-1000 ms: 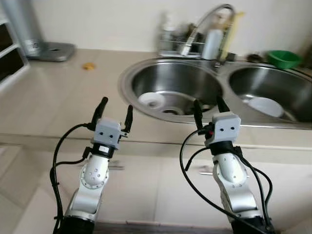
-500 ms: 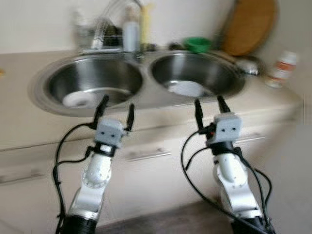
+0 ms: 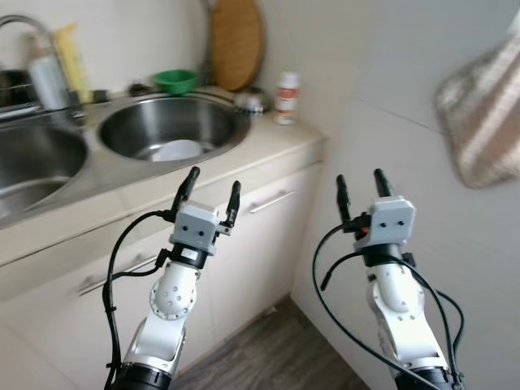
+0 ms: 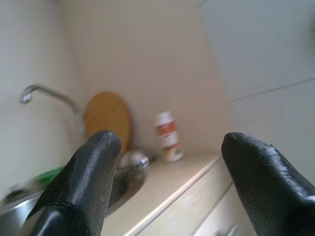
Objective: Kitchen organization
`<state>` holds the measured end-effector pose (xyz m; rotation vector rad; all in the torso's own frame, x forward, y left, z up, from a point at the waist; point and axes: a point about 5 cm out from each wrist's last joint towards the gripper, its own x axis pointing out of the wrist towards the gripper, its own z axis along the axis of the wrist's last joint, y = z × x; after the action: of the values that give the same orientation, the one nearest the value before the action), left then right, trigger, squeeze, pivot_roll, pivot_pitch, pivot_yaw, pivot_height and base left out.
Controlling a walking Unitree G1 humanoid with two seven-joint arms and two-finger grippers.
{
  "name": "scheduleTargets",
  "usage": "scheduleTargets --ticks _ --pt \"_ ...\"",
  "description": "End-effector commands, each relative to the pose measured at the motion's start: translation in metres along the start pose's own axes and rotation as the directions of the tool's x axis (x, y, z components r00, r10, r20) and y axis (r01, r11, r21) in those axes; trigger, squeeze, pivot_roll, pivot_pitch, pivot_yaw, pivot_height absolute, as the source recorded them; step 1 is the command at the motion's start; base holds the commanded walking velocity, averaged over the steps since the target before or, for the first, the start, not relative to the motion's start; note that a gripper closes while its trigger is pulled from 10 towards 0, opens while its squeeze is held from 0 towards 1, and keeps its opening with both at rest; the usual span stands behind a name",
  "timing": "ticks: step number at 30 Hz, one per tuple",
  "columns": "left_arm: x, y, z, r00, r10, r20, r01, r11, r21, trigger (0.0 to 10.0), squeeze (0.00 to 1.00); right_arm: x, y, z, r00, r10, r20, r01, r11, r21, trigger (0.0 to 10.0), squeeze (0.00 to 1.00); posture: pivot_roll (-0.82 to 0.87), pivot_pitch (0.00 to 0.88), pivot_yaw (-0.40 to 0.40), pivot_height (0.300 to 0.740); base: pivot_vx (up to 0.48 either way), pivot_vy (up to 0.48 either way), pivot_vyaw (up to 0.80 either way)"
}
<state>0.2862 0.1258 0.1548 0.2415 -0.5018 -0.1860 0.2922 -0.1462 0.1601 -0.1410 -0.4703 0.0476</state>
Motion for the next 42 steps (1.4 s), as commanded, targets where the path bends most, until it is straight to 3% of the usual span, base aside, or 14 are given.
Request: scheduleTargets --ticks 1,14,27,36,40,42 --pt "-0.002 0.002 -0.003 1.0 -0.005 -0.019 0.005 1.0 0.005 10.0 0.0 0.0 0.004 0.001 1.0 0.014 0.009 -0.014 1.0 0.006 10.0 0.0 0.06 0.0 -0.021 0.74 0.0 0.469 -0.8" --pt "-0.002 0.0 -0.003 1.0 -0.007 -0.009 0.007 1.0 -0.006 10.0 0.0 -0.006 -0.001 -0.007 0.999 0.015 -0.029 -0.016 1.0 -0.027 10.0 0.0 0.05 0.0 -0.021 0.74 0.0 0.462 -0.79" --pt "-0.004 -0.002 -0.004 1.0 -0.023 -0.004 0.023 1.0 0.008 10.0 0.0 -0.011 -0.01 -0.022 0.99 -0.059 -0.132 0.053 0.997 -0.047 10.0 0.0 0.05 0.0 -0.021 0.74 0.0 0.0 -0.79" --pt "-0.017 -0.011 -0.023 0.991 -0.092 -0.102 0.093 0.996 0.012 10.0 0.0 -0.016 -0.017 -0.036 0.968 -0.113 -0.224 0.094 0.991 -0.096 10.0 0.0 0.05 0.0 -0.019 0.74 0.0 -0.118 -0.79" --pt "-0.022 -0.013 -0.028 0.987 -0.102 -0.127 0.104 0.994 0.011 10.0 0.0 -0.021 -0.023 -0.045 0.944 -0.168 -0.285 0.142 0.984 -0.109 10.0 0.0 0.05 0.0 -0.019 0.74 0.0 -0.48 -0.79" --pt "-0.023 -0.014 -0.029 0.986 -0.105 -0.129 0.107 0.994 0.007 10.0 0.0 -0.025 -0.029 -0.055 0.906 -0.224 -0.359 0.207 0.975 -0.086 10.0 0.0 0.05 0.0 -0.019 0.74 0.0 -0.48 -0.8"
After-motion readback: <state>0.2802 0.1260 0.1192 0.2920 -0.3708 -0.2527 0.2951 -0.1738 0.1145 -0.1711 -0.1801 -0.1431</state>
